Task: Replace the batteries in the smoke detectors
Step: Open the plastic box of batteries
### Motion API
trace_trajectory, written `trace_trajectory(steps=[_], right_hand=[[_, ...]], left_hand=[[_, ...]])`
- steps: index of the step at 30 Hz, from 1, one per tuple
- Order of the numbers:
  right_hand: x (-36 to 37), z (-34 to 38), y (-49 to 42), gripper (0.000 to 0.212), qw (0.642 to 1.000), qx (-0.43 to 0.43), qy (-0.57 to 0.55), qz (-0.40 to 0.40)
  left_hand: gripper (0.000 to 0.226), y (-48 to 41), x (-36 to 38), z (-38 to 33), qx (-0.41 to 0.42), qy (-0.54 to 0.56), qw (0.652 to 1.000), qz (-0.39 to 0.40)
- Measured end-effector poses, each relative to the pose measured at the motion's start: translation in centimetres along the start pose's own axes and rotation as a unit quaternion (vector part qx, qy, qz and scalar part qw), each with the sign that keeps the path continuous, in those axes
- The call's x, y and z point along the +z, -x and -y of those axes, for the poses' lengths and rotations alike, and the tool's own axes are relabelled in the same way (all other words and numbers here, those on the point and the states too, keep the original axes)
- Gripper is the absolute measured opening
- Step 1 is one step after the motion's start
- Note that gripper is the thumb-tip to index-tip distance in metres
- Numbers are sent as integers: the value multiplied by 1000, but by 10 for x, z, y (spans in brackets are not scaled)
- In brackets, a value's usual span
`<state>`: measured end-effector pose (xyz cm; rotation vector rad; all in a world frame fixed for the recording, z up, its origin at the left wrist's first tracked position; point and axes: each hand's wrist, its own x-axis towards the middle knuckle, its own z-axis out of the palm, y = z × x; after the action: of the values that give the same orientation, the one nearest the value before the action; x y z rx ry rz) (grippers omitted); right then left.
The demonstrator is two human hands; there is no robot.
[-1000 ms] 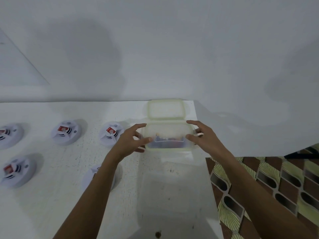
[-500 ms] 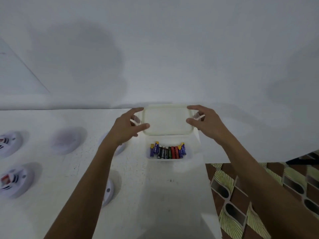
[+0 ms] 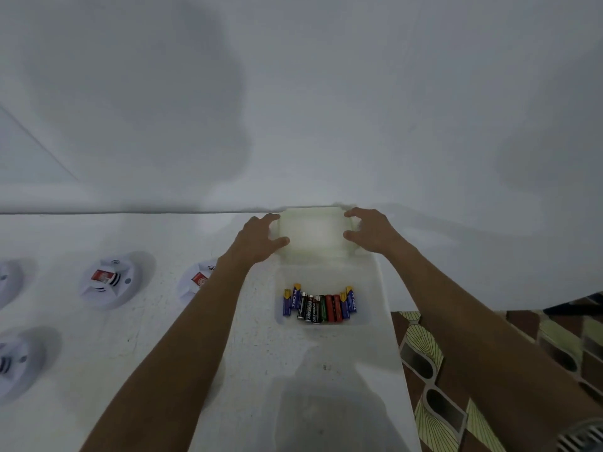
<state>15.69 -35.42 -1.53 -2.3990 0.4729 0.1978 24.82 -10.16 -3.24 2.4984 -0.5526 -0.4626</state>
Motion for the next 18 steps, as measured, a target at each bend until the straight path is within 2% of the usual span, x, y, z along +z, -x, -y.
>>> trace_trajectory(steps=[6,8,10,12,14,16,18], right_hand=[[6,-9,6,53,998,-5,43,-44],[2,-6,20,51,997,-29,19,-67],[-4,0,45,47,997,-55,-23,-49],[-9,4,76,46,996,-66,-52,1],[-9,2,105,47,995,-65,-59,39],[-2,-4,126,46,994,-50,-84,46],[9,-11,137,43,989,-27,-137,41]], left_hand=[[70,6,-2,2,14,-65,997,-23],[69,19,-7,1,30,-53,997,-45],[66,39,-13,-2,56,5,997,-56],[64,68,-20,-6,78,68,994,-24],[60,98,-20,-7,89,72,993,14],[56,117,-14,-3,79,65,995,23],[51,128,-4,-1,50,119,991,34]])
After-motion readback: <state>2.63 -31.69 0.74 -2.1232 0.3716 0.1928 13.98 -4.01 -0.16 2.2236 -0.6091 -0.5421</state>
